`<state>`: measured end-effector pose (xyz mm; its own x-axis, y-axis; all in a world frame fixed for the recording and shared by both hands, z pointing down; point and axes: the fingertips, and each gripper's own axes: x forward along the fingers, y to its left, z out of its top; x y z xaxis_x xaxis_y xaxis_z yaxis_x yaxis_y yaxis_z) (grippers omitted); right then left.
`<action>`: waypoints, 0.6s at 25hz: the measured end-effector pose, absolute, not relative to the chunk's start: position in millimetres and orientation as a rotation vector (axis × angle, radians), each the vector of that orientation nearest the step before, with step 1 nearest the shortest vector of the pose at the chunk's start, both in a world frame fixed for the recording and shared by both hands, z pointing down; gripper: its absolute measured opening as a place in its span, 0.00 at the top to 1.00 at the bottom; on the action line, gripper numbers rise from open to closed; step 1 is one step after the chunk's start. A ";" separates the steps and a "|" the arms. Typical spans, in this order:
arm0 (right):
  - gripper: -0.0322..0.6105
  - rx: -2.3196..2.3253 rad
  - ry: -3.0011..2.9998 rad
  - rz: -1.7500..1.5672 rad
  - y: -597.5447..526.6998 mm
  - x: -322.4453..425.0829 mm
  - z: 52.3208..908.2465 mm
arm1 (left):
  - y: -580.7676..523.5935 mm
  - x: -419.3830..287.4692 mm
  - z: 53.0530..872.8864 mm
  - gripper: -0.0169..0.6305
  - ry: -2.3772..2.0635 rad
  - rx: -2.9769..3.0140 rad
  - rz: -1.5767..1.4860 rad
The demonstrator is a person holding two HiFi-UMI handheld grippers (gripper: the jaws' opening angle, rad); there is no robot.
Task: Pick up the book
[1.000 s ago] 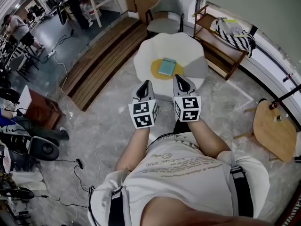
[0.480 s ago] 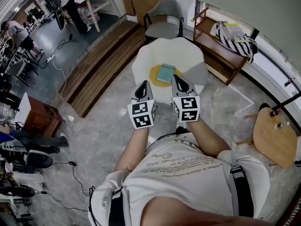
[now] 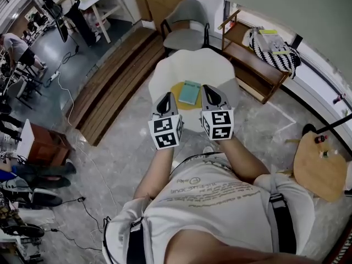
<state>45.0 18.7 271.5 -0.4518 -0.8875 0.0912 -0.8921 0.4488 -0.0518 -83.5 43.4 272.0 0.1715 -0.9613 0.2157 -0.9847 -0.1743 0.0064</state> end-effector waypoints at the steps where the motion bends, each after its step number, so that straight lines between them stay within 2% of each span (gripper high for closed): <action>1: 0.91 1.610 -2.636 0.144 9.6 48.0 273.0 | 33.9 -79.1 273.3 0.94 -1.921 2.288 0.247; 15: 0.91 1.497 -2.692 0.166 -80.9 57.3 287.3 | -50.1 -55.9 285.7 0.94 -1.969 2.236 0.252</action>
